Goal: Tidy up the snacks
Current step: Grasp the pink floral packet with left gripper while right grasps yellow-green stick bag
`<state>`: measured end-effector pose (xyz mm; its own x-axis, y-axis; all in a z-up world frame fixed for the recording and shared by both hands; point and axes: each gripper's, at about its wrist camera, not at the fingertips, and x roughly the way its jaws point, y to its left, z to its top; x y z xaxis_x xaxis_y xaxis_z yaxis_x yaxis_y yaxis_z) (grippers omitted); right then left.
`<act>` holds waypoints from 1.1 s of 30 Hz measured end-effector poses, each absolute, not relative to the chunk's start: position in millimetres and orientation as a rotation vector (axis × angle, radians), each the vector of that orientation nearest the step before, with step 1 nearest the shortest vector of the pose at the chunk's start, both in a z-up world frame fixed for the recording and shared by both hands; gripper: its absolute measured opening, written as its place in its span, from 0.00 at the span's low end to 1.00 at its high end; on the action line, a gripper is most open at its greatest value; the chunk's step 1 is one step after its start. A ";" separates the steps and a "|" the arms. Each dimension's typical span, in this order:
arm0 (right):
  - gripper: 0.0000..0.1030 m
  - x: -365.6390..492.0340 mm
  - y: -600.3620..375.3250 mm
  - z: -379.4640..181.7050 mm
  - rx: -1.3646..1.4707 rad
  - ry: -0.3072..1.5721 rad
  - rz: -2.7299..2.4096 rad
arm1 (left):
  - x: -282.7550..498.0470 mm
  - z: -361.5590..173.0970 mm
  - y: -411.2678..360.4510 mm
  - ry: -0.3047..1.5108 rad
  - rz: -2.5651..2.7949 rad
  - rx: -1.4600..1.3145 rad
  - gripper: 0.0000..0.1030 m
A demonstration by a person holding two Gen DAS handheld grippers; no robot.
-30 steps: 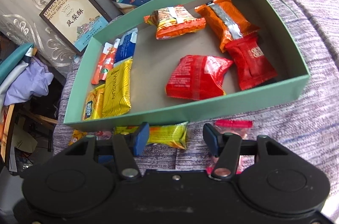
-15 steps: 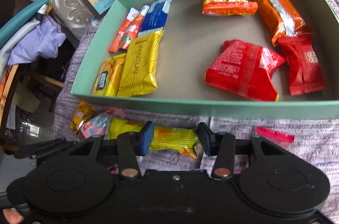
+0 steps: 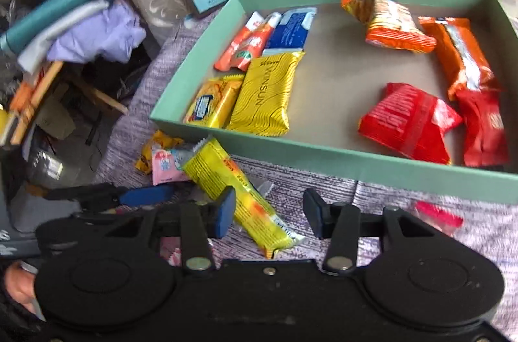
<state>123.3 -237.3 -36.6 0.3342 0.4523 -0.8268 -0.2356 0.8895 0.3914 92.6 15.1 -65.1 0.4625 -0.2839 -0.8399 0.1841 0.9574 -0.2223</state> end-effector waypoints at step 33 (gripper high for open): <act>0.20 44.6 -275.5 -27.4 0.317 1.090 0.301 | 7.2 -65.1 -43.0 1.099 -0.419 0.097 0.51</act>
